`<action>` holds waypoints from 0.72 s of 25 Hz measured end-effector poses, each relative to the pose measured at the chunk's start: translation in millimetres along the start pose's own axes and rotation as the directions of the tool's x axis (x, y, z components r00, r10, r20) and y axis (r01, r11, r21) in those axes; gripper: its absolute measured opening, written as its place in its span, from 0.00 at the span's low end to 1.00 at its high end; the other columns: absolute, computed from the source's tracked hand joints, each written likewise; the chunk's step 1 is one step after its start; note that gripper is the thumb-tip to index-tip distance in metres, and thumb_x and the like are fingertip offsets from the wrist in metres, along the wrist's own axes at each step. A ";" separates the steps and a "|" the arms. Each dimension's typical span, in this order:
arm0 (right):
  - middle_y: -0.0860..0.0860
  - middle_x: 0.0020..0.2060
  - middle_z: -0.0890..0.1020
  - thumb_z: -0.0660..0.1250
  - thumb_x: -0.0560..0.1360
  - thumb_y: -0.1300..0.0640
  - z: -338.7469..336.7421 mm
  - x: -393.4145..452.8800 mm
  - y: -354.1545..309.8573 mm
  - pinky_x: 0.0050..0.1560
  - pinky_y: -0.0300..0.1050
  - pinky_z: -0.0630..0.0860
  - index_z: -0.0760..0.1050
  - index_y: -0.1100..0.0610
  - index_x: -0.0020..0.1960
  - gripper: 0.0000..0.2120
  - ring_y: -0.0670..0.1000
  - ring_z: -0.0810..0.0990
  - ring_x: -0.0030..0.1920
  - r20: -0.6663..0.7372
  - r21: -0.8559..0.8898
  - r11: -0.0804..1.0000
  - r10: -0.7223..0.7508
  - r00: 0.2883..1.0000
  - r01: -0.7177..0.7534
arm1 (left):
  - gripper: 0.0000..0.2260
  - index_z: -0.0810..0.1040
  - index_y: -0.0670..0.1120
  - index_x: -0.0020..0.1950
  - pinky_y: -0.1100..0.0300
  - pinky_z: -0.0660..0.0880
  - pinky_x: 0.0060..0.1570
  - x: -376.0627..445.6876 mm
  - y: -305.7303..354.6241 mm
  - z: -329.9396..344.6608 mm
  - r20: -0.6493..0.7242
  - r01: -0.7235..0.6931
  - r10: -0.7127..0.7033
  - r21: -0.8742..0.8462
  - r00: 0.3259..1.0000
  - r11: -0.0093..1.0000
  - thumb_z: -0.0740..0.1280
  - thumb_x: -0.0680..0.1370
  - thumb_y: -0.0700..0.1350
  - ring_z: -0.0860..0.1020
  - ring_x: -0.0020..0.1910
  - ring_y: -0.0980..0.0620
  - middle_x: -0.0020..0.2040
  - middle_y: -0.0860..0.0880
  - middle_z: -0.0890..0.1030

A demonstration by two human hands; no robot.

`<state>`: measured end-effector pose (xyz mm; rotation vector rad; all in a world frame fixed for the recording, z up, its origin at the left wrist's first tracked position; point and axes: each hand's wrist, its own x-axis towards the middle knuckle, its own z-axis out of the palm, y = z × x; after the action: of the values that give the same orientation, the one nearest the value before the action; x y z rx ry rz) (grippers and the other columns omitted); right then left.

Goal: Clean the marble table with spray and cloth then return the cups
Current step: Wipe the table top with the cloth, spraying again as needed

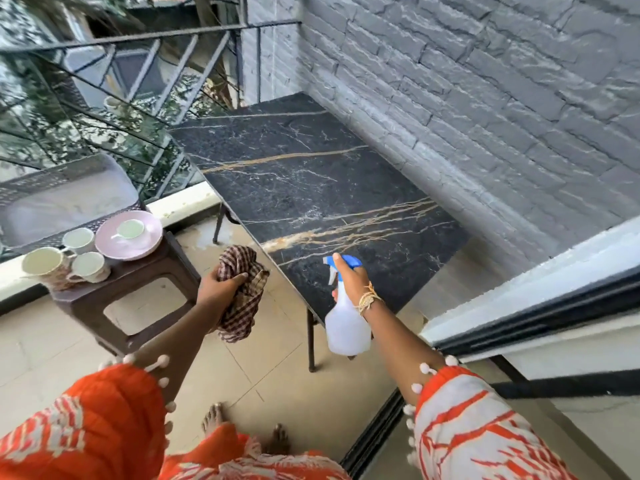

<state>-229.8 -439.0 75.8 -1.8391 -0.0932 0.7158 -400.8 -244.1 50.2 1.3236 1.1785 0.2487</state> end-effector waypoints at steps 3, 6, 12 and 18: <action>0.53 0.33 0.72 0.64 0.69 0.54 61.8 19.7 -31.9 0.24 0.39 0.71 0.76 0.68 0.46 0.16 0.51 0.70 0.32 0.071 0.032 0.999 0.010 0.997 -0.012 | 0.16 0.77 0.45 0.61 0.54 0.76 0.51 17.1 2.5 -36.1 -0.073 -0.004 0.000 -0.057 0.997 0.998 0.72 0.74 0.45 0.80 0.48 0.45 0.50 0.45 0.81; 0.55 0.34 0.70 0.59 0.61 0.53 137.2 46.8 -53.7 0.24 0.39 0.71 0.76 0.68 0.51 0.25 0.51 0.69 0.30 0.105 0.024 0.999 -0.051 0.993 0.049 | 0.15 0.78 0.44 0.61 0.58 0.74 0.49 44.4 5.7 -78.1 -0.143 -0.002 -0.018 -0.138 0.990 0.990 0.72 0.74 0.43 0.79 0.46 0.48 0.51 0.45 0.81; 0.51 0.34 0.70 0.66 0.72 0.61 291.8 90.0 -95.7 0.32 0.44 0.71 0.62 0.53 0.42 0.11 0.49 0.70 0.31 0.107 -0.034 0.985 -0.167 0.980 0.172 | 0.18 0.77 0.43 0.61 0.53 0.77 0.51 119.3 10.8 -175.0 -0.219 0.055 -0.106 -0.227 0.970 0.972 0.73 0.73 0.44 0.80 0.47 0.45 0.52 0.43 0.82; 0.55 0.36 0.75 0.72 0.72 0.61 422.8 123.6 -143.7 0.30 0.41 0.60 0.75 0.62 0.45 0.07 0.53 0.71 0.37 0.222 -0.249 0.900 -0.307 0.926 0.358 | 0.18 0.78 0.42 0.59 0.54 0.76 0.51 188.9 28.9 -265.3 -0.324 0.102 -0.191 -0.272 0.926 0.957 0.74 0.72 0.46 0.80 0.47 0.46 0.53 0.45 0.82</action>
<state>-307.2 17.6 60.2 -1.9599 -0.6463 0.6431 -506.6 64.5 27.9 0.9851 1.4843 0.5215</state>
